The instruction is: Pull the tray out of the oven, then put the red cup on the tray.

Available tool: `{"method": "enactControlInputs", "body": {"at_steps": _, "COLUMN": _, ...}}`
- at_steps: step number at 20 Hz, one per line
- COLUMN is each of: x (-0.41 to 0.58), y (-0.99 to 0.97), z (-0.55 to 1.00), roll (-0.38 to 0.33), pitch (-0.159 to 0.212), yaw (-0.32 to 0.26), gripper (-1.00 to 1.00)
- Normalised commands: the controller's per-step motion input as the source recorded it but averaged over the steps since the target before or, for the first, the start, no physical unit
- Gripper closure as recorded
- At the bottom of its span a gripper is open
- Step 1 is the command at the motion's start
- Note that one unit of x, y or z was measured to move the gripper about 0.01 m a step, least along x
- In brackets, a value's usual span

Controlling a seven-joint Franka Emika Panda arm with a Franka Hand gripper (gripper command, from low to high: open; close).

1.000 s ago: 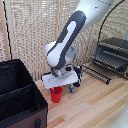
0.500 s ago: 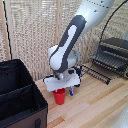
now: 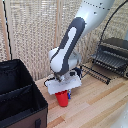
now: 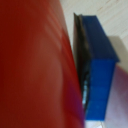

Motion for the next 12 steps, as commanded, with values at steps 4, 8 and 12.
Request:
{"method": "enactControlInputs", "body": {"at_steps": 4, "x": 0.161, "y": -0.11, "z": 0.44, "roll": 0.023, "pitch": -0.184, "yaw": -0.138, "gripper": 1.0}}
{"method": "enactControlInputs", "body": {"at_steps": 8, "x": 0.198, "y": -0.13, "z": 0.52, "roll": 0.0, "pitch": -0.205, "yaw": -0.123, "gripper": 1.0}}
{"method": "enactControlInputs", "body": {"at_steps": 12, "x": 0.236, "y": -0.18, "z": 0.49, "roll": 0.0, "pitch": -0.185, "yaw": -0.1, "gripper": 1.0}}
